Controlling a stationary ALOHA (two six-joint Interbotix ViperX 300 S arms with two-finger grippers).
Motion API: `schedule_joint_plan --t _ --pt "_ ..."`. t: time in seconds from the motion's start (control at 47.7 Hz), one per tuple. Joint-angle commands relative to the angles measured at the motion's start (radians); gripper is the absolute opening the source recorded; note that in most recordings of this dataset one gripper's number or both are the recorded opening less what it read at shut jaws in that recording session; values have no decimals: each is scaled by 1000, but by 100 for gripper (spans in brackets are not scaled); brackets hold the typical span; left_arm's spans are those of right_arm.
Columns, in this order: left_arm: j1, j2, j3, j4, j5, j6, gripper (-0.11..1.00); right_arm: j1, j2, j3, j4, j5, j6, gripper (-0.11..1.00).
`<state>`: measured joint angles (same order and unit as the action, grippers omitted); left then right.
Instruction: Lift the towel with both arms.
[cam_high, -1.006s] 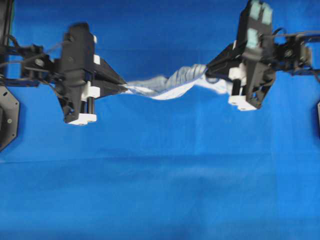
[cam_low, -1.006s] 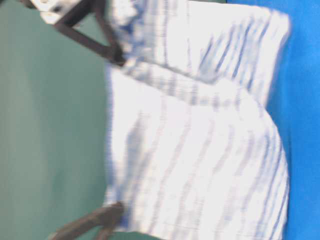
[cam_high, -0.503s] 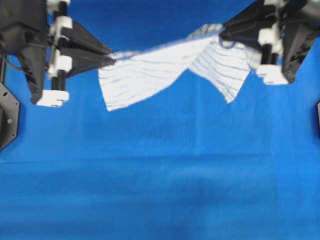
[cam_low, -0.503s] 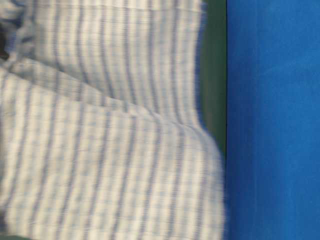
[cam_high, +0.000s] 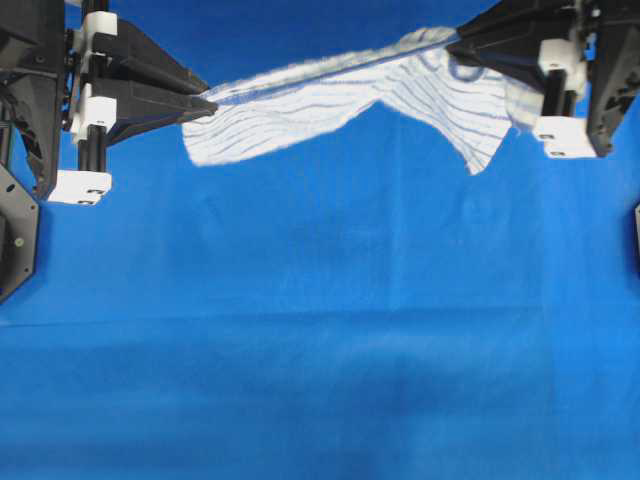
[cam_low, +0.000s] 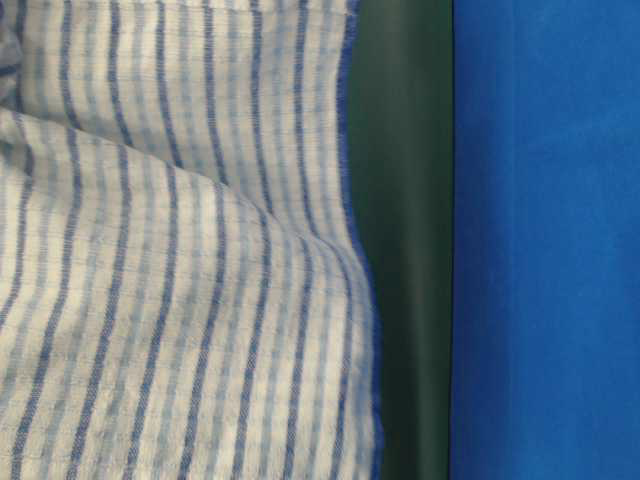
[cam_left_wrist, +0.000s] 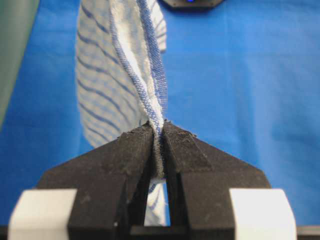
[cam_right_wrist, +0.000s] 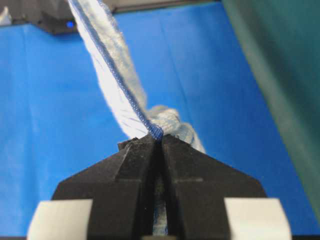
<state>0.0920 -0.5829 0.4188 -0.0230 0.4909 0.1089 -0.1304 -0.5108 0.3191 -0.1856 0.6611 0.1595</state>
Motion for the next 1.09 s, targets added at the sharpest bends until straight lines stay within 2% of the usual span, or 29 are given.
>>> schedule_joint_plan --t 0.0,0.189,0.252,0.356,0.419,0.503,0.566,0.608,0.713,0.797,1.069 --pt "2 0 -29 2 -8 18 4 -2 -2 -29 -3 -8 -6 4" --pt "2 -3 -29 2 -18 37 7 -2 -2 -29 -2 -26 -26 4" --pt "2 -5 -28 2 -21 32 21 -2 2 -29 -2 -26 -28 4" --pt "2 -9 -21 2 -32 32 52 -2 11 -29 -3 -23 -32 5" --pt "2 -12 -17 2 -38 32 72 -2 15 -26 -3 -23 -31 22" --pt "2 -15 -9 2 -44 34 89 -2 17 -23 -12 -21 -35 49" --pt "2 -15 -5 2 -44 32 88 -2 17 -18 -31 -21 -28 63" --pt "2 -15 2 2 -46 31 87 -2 17 -14 -37 -20 -26 69" --pt "2 -6 32 2 -64 28 87 -2 17 17 -38 -20 -15 64" --pt "2 11 86 2 -107 28 87 -2 20 75 -38 -29 -5 65" --pt "2 149 299 0 -383 26 87 -2 75 325 -31 -212 81 65"
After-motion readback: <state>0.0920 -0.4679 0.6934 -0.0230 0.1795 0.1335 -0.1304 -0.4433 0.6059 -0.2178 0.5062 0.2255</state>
